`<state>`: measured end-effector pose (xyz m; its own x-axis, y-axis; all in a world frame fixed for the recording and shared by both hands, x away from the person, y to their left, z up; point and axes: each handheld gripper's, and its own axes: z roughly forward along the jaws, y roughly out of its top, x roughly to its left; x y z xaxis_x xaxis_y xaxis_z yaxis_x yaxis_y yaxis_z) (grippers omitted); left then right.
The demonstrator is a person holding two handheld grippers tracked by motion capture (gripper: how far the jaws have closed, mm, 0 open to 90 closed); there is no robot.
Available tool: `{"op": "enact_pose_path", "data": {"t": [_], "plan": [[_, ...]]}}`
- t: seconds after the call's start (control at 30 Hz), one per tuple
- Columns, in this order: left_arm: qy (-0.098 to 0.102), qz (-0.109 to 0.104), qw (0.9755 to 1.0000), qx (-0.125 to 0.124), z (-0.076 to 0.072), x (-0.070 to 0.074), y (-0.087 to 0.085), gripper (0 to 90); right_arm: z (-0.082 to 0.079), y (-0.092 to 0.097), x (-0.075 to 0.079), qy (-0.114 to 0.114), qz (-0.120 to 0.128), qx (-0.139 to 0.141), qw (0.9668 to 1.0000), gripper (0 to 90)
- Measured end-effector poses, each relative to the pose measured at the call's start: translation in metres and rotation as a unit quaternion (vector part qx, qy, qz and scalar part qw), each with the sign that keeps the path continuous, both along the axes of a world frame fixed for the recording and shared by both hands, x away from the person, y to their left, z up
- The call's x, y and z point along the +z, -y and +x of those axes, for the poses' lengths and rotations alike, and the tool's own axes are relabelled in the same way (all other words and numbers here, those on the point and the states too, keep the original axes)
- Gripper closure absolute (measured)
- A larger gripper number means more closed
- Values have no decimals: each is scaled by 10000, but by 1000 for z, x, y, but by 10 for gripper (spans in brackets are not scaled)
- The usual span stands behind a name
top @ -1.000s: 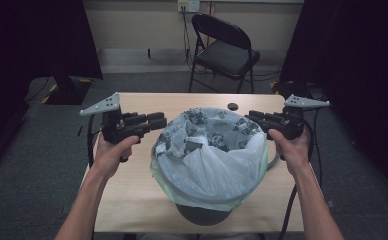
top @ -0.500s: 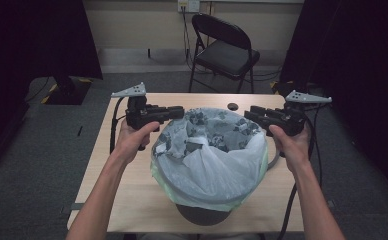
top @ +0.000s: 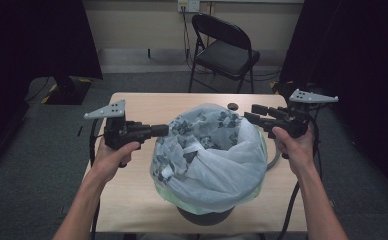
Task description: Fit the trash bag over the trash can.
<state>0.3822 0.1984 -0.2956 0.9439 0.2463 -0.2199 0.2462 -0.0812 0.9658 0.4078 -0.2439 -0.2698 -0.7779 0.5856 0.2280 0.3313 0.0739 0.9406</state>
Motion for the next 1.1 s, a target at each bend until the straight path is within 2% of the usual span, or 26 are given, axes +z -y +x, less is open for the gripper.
{"op": "enact_pose_path", "data": {"t": [0.07,0.13,0.17,0.23,0.3,0.37,0.43,0.47,0.53,0.57,0.6,0.63,0.67,0.77,0.83,0.93,0.97,1.03,1.1], "plan": [[39,69,10000,-14,-4,2,-2,896,-1,-2,2,-15,-13,88,10000,429],[29,-74,9999,82,-3,4,-4,834,-2,-5,3,15,-1,141,9999,416],[16,-134,9998,173,-1,5,-4,811,-2,-6,4,14,28,207,9998,416],[-25,-212,9987,464,7,6,-2,748,-1,-10,3,-41,-118,217,9997,419],[-119,-275,9974,658,16,6,0,728,1,-13,0,-106,-199,274,9994,449],[-220,-276,9958,840,24,4,4,713,2,-13,-3,-163,-289,236,9992,572],[-331,-319,9952,864,30,0,8,717,3,-11,-7,-185,-276,302,9990,719],[-342,-316,9951,873,32,-1,9,721,3,-10,-9,-133,-305,229,9992,775],[-409,-309,9949,874,34,-5,13,734,4,-5,-10,-101,-156,261,9995,816],[-411,-302,9948,887,35,-6,14,747,4,-2,-10,-84,-19,258,9996,900],[-430,-293,9948,875,36,-7,15,756,4,1,-8,-69,21,165,9998,900],[-442,-300,9948,868,36,-8,16,757,4,3,-8,-50,-8,191,9998,900],[-459,-322,9948,850,37,-9,16,758,4,3,-8,-20,-134,244,9996,900],[-462,-391,9940,909,38,-10,16,793,5,5,-11,-69,-300,140,9994,900],[-463,-413,9942,875,38,-10,16,826,7,7,-17,-152,-240,29,9996,900],[-406,-364,9937,976,38,-9,16,897,14,6,-32,-333,-314,-42,9989,900],[-388,-272,9932,1067,37,-10,16,900,16,5,-39,-398,-350,-48,9986,900],[-436,-193,9932,1060,38,-13,16,900,18,1,-53,-472,-373,35,9982,900],[-443,-92,9927,1116,38,-17,15,900,18,-2,-66,-510,-248,152,9983,900]]}}
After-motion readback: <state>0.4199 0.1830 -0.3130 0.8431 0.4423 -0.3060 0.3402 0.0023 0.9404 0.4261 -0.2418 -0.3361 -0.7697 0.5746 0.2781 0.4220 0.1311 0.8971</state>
